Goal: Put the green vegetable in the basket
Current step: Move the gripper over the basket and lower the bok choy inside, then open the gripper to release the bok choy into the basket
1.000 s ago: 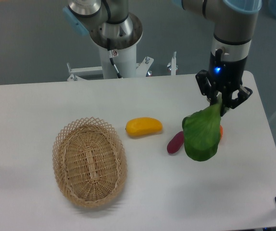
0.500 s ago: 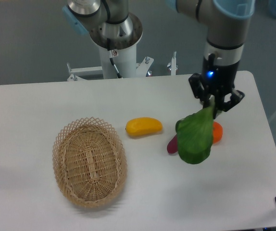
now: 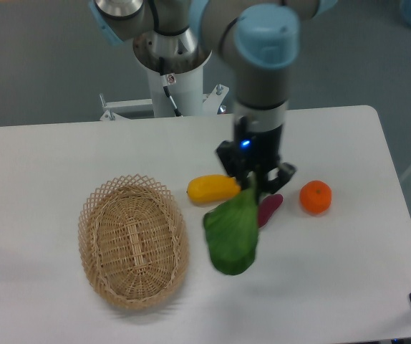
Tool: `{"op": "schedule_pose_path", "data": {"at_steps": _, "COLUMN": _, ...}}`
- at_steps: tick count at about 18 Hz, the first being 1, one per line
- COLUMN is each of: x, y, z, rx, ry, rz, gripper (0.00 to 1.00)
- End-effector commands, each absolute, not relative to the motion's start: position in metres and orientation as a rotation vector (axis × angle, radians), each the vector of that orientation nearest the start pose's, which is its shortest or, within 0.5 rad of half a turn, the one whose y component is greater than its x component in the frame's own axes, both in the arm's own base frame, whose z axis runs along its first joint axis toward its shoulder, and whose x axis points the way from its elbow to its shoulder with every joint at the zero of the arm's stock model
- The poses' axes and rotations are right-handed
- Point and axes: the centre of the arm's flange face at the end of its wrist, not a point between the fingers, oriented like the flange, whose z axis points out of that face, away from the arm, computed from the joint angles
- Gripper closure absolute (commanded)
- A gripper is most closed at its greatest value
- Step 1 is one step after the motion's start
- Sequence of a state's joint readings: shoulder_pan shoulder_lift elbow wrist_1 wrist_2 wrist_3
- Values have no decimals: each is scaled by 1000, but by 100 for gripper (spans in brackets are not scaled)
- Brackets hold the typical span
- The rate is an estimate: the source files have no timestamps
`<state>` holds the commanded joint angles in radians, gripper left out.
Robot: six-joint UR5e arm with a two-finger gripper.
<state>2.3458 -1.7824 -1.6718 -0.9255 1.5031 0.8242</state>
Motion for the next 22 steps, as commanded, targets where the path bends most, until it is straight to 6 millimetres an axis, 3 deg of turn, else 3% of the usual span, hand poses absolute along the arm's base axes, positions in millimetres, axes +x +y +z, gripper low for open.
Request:
{"op": "schedule_pose_path", "data": {"at_steps": 4, "x": -256, "y": 552, "z": 354, "rx": -2903, "ry": 110, "rz": 300, "gripper": 69}}
{"op": "schedule_pose_path", "data": {"at_steps": 10, "x": -201, "y": 578, "z": 295, "rx": -2972, "ry": 163, "rz": 201, "gripper": 69}}
{"op": "schedule_pose_path", "data": {"at_steps": 12, "x": -194, "y": 583, "z": 276, "rx": -2993, "ry": 187, "rz": 213, "gripper": 69}}
{"op": "schedule_pose_path", "data": {"at_steps": 15, "x": -180, "y": 590, "z": 264, "rx": -3010, "ry": 232, "rz": 248, "gripper": 68}}
{"op": "schedule_pose_path", "data": {"at_steps": 22, "x": -173, "y": 578, "z": 246, "rx": -3046, "ry": 293, "rz": 222, "gripper": 67}}
